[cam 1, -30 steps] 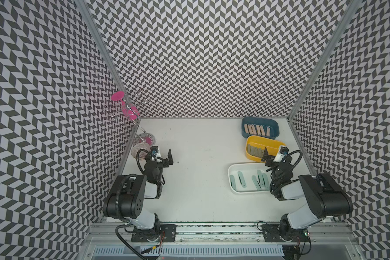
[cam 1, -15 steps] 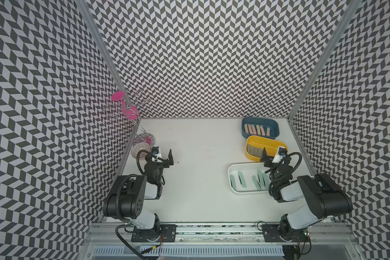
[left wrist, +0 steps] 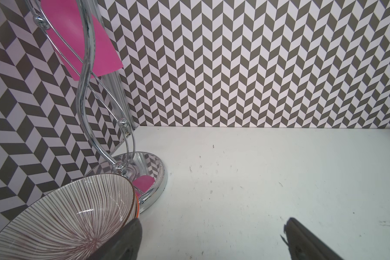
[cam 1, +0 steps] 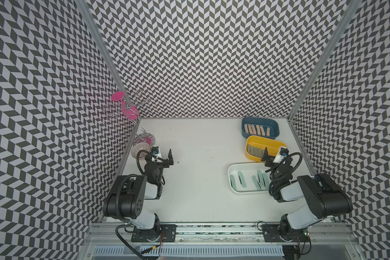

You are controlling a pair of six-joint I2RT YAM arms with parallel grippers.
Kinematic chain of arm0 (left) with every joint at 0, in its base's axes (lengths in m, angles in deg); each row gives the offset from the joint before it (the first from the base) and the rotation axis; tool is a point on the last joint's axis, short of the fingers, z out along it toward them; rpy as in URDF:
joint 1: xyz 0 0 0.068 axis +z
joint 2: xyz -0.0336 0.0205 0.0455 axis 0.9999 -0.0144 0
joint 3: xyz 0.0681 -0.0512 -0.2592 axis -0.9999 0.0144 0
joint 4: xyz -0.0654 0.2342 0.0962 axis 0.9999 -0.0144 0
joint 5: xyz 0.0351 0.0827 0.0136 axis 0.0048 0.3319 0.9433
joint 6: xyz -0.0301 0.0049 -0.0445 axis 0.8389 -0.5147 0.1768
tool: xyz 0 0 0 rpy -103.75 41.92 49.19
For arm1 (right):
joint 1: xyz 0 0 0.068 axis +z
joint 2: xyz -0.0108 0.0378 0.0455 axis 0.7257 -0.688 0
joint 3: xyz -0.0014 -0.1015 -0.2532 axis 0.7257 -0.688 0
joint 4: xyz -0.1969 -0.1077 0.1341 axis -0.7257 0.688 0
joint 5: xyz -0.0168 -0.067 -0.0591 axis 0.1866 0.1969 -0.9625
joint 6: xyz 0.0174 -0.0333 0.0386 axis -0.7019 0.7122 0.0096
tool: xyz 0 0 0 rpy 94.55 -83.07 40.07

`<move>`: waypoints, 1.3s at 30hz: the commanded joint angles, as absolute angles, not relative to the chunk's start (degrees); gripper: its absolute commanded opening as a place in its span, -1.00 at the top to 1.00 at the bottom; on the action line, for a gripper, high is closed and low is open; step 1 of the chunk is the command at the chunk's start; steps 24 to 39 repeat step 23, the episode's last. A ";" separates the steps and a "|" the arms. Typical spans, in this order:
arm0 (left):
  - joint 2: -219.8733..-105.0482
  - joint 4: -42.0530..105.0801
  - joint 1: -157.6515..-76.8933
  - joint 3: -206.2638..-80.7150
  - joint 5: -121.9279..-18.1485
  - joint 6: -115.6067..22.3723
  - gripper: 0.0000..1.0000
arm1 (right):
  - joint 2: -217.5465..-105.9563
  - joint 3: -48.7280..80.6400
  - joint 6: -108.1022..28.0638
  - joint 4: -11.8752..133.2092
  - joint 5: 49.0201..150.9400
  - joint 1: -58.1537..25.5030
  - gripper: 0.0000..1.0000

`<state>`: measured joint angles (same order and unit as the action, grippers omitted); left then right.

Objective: Place the fruit knives into the storage box by color
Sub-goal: Reset both arms

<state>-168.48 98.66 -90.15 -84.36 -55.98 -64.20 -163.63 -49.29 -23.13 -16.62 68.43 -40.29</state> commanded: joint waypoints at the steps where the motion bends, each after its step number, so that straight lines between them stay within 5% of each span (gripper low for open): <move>1: -168.24 99.31 -89.96 -85.06 -55.61 -63.93 -1.00 | -164.03 -49.26 -23.30 -19.21 67.75 -40.39 -1.00; 5: -163.06 93.45 -92.06 -85.43 -52.05 -64.86 -1.00 | -164.03 -49.14 -23.41 -19.11 67.76 -40.42 -0.99; 11: -166.85 89.39 -89.75 -89.87 -60.56 -65.51 -1.00 | -163.81 -49.13 -23.41 -18.70 67.77 -40.39 -0.99; 39: -166.66 90.59 -89.88 -89.21 -60.18 -65.66 -1.00 | -161.65 -46.21 -24.23 -11.06 68.20 -40.72 -1.00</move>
